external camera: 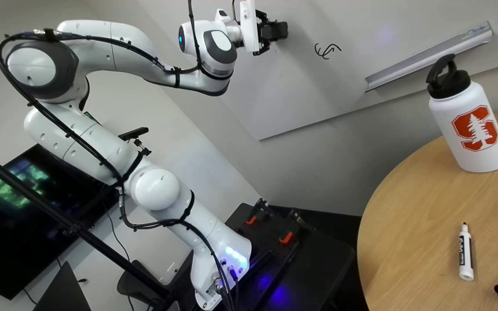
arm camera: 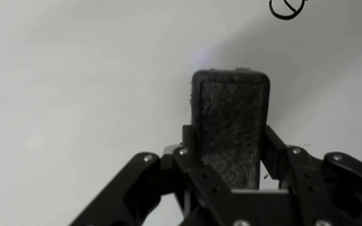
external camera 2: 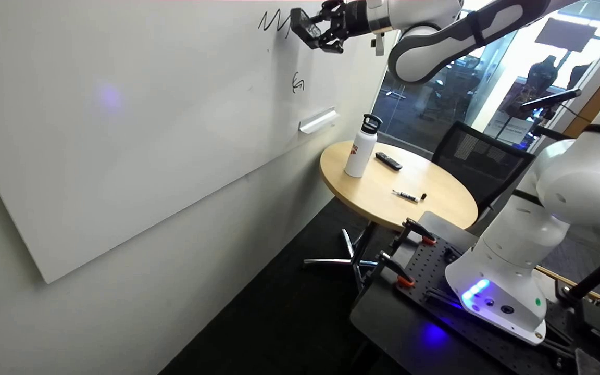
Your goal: Use the duster to erase the left writings on the white board
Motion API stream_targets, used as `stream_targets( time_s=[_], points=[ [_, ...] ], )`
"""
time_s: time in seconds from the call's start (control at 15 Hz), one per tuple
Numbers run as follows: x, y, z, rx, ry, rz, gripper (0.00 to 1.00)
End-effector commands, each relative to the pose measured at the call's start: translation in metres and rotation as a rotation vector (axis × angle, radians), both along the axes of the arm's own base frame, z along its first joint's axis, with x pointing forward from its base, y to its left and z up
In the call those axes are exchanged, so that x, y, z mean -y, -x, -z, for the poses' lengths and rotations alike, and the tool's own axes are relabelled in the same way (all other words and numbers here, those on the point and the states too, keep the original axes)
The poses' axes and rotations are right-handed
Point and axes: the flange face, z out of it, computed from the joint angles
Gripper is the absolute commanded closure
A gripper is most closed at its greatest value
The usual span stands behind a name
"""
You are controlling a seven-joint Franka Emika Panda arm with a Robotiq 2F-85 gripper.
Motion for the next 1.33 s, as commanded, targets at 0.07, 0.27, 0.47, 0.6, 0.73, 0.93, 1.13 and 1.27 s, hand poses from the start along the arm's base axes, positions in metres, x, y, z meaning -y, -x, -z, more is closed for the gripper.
stream_targets(
  time_s=[0.07, 0.27, 0.47, 0.6, 0.73, 0.93, 1.13, 1.27],
  points=[
    [0.0, 0.0, 0.0, 0.0, 0.0, 0.0, 0.47],
    [0.0, 0.0, 0.0, 0.0, 0.0, 0.0, 0.47],
    [0.0, 0.0, 0.0, 0.0, 0.0, 0.0, 0.47],
    [0.0, 0.0, 0.0, 0.0, 0.0, 0.0, 0.47],
    [0.0, 0.0, 0.0, 0.0, 0.0, 0.0, 0.47],
    [0.0, 0.0, 0.0, 0.0, 0.0, 0.0, 0.47],
    [0.002, -0.007, -0.014, 0.029, 0.015, 0.004, 0.72],
    [-0.007, -0.012, -0.027, 0.056, 0.017, -0.011, 0.72]
  ],
)
